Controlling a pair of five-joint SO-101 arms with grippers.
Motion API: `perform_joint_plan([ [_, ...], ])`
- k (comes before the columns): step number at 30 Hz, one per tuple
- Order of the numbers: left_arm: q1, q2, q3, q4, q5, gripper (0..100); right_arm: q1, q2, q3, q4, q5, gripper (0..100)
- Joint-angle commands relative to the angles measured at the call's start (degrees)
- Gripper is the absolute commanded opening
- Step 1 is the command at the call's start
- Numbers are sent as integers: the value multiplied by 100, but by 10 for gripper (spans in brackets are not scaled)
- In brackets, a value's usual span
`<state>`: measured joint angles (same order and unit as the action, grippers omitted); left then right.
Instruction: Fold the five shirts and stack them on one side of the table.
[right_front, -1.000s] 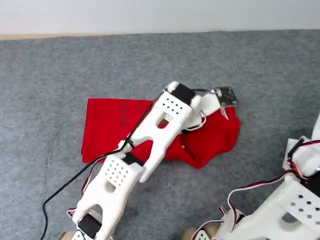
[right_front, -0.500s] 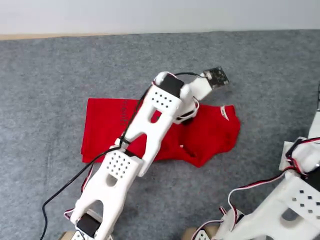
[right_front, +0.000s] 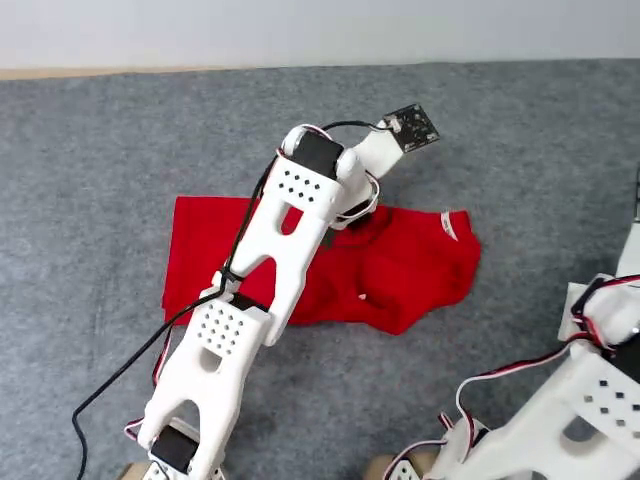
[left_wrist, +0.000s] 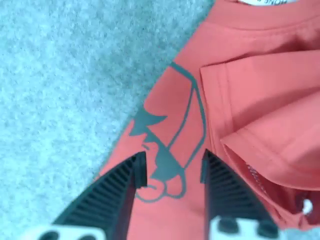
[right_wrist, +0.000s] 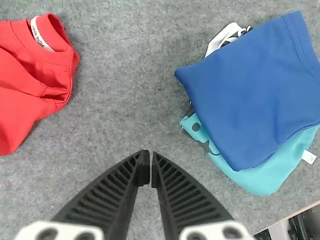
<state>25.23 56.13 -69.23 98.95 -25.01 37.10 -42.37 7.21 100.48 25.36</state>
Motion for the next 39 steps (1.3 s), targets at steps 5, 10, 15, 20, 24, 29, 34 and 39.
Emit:
perform_joint_plan([
  [5,-105,-308,207,105,-44,182,-57,-84,-9,154,35,9],
  [10,-9,-888,444,176,-35,181,-57,-84,-9,154,35,9],
  [15,510,-2004,1947,176,-35,181,-57,-84,-9,154,26,9],
  [20,1143,-2831,3644,149,-9,181,-57,-84,-9,154,26,9],
  [24,1266,-2813,4057,132,0,181,-57,-75,0,154,26,9],
  [29,1354,-2690,4066,141,79,181,-57,-75,0,154,26,9],
  [34,1582,-2681,4075,53,123,181,-57,-75,0,154,26,9],
  [39,1670,-2532,4066,-167,123,181,-57,-75,0,154,26,9],
])
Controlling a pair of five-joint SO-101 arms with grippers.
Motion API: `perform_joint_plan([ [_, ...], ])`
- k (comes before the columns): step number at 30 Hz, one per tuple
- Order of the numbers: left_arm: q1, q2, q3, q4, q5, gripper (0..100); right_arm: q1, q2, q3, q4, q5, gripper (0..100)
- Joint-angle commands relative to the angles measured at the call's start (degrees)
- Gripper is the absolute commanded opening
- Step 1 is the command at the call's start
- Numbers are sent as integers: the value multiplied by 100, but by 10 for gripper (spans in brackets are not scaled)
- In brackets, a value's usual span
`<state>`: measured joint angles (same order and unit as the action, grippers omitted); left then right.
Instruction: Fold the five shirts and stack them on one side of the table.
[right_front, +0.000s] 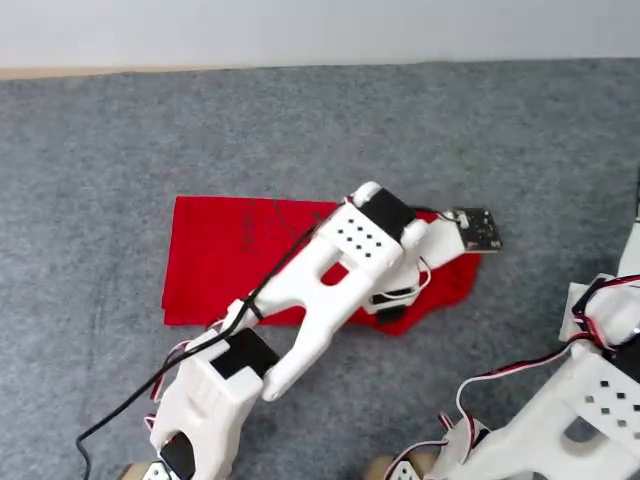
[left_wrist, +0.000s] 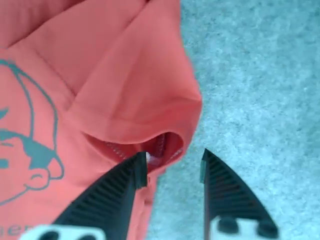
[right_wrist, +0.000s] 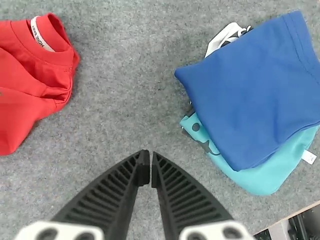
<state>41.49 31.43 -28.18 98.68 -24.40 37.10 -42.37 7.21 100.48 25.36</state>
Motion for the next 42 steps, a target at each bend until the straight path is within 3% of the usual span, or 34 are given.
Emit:
perform_joint_plan([
  [1,53,53,-48,-141,62,181,-57,-75,0,154,26,9],
  [13,-484,598,-831,-114,18,50,-57,-75,0,154,35,9],
  [19,-774,607,-1763,176,18,22,-57,-75,0,154,53,9],
  [24,-818,615,-1727,167,18,22,-57,-75,0,154,53,9],
  [29,-809,615,-1429,132,18,43,-48,-110,0,171,62,9],
  [35,-765,624,-989,-114,18,183,-57,-119,0,189,62,9],
  [42,-571,730,-708,-422,18,190,-40,-127,0,198,62,9],
])
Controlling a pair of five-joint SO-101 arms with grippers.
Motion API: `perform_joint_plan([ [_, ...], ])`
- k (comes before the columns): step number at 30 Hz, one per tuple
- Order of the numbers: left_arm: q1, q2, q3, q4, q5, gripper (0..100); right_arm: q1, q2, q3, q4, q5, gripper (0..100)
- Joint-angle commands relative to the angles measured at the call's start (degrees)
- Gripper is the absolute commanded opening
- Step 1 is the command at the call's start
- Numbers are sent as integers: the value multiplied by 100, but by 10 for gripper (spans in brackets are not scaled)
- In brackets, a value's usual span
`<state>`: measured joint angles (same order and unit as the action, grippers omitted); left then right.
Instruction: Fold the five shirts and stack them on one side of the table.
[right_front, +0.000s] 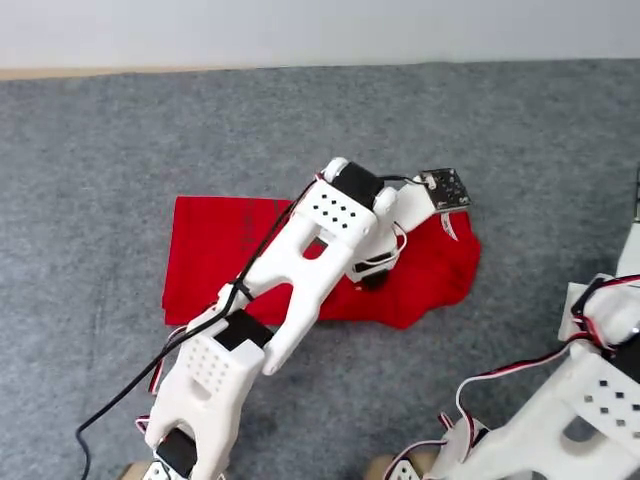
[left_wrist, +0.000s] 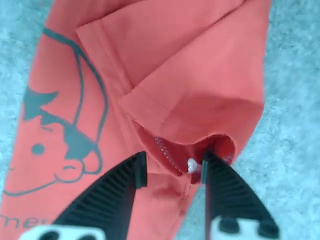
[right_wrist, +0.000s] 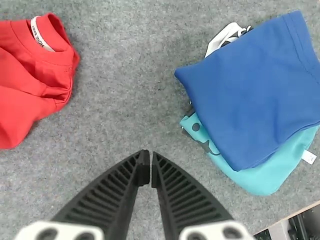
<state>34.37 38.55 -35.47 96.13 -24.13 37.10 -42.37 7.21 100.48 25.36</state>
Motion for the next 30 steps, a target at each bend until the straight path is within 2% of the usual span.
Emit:
perform_joint_plan([
  [1,167,123,4,-185,-9,189,-40,-127,0,198,62,9],
  [8,114,905,-532,-281,18,166,-31,-127,0,207,62,9],
  [14,114,1292,-1429,273,0,78,-31,-127,0,207,62,9],
  [19,114,1196,-1912,440,-9,27,-31,-127,0,207,62,9],
  [30,176,651,-1886,440,-9,29,-31,-127,0,207,53,9],
])
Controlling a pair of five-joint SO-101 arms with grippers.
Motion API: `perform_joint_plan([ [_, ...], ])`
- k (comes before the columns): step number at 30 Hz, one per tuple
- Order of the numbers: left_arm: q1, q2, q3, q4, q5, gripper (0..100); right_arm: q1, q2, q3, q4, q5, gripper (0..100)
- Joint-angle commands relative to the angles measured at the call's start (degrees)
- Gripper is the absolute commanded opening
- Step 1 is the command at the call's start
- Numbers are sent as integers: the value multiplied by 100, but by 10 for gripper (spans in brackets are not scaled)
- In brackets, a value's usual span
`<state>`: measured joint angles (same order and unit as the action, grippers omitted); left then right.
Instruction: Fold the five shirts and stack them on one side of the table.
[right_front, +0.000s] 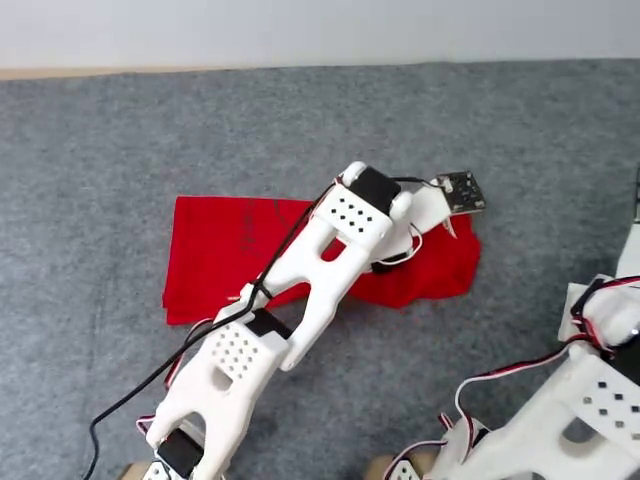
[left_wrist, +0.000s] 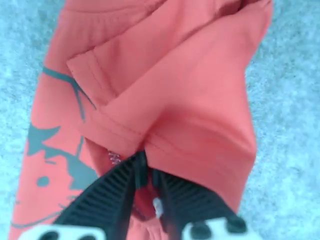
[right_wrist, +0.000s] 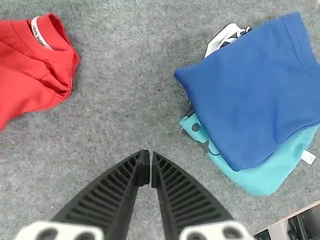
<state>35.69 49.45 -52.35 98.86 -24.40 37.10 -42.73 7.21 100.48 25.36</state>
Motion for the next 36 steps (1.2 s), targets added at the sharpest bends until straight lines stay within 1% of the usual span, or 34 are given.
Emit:
perform_joint_plan([
  [1,44,-440,-198,167,18,30,-31,-92,0,207,53,9],
  [13,35,-484,-198,167,26,37,-48,-84,0,207,53,9],
  [18,18,-457,-198,167,141,169,-40,-92,0,207,53,9],
  [20,26,-448,-198,167,255,193,-31,-92,0,207,62,9],
  [24,44,-396,-189,158,273,192,-31,-92,0,207,62,9],
  [31,35,220,-224,158,273,192,-31,-84,0,207,62,9],
  [36,35,387,-418,114,281,192,-31,-92,0,207,62,9],
])
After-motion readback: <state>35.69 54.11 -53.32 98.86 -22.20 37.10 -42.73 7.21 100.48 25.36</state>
